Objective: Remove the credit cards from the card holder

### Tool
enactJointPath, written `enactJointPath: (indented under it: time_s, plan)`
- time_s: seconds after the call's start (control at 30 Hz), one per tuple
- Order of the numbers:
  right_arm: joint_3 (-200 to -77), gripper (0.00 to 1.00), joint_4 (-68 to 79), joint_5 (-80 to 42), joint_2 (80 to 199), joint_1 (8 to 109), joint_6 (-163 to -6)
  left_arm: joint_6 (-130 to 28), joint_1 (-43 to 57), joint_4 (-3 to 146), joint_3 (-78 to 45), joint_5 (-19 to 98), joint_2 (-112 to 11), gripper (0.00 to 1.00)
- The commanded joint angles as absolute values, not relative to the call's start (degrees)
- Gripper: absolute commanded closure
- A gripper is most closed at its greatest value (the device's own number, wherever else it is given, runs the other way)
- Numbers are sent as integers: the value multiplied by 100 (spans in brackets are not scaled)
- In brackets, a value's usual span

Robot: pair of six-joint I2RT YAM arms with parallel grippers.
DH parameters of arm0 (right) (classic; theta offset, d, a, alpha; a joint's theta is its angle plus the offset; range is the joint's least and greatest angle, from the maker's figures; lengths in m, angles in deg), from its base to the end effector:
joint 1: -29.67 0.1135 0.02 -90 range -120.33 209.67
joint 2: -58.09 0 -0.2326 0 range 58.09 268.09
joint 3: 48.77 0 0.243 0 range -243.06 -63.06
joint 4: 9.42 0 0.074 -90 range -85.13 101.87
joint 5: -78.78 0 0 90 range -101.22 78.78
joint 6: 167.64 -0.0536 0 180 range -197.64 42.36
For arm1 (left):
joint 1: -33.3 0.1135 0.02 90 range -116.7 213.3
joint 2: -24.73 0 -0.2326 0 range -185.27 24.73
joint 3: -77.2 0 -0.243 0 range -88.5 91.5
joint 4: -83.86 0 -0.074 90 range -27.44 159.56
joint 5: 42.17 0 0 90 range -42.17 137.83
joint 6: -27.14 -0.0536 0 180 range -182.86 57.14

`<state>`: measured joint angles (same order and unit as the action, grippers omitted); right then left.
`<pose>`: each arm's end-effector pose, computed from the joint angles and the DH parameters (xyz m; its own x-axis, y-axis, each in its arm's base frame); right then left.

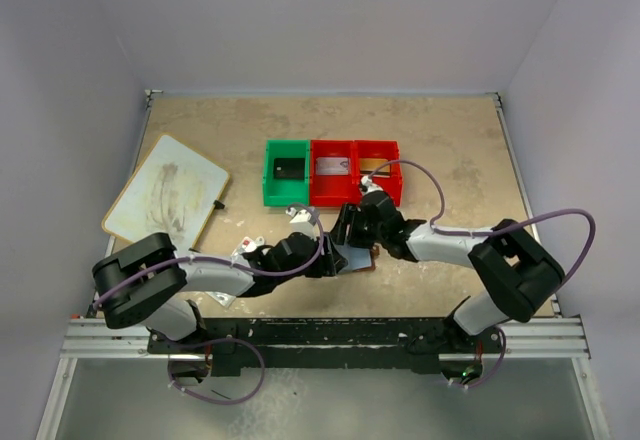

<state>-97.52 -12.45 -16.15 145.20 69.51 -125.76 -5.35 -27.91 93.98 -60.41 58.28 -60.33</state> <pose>0.2295 0.1975 0.1213 -0.8117 0.2888 -0.5076 -0.1314 0.7565 0.6406 0.1460 -0.2455 0.1124 -0.8040 -0.2592 -0.5351 0.2048 0.7241 -0.6586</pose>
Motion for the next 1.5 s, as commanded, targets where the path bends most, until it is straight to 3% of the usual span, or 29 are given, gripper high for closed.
enactJointPath:
  time_s: [0.0,0.37,0.5,0.67,1.07,1.47]
  plan:
    - [-10009,38,-84,-947,14703,7117,-12027,-559,-2822,9830,-6117,5720,-6070,44]
    - [-10605,37,552,-426,15374,7568,-11821,-626,-2822,10060,-6078,5725,-6234,44]
    - [-10742,46,863,-78,15478,7660,-11866,-644,-2822,10038,-6081,5759,-6212,44]
    - [-10627,68,732,-117,15309,7669,-12047,-676,-2822,9913,-6074,5843,-6115,44]
    - [-9576,85,-1329,-1753,15011,7053,-12469,-610,-2822,9280,-6347,6495,-5284,38]
    - [-8697,85,-3064,-2560,15070,6645,-13126,-466,-2822,9589,-6040,6135,-5921,35]
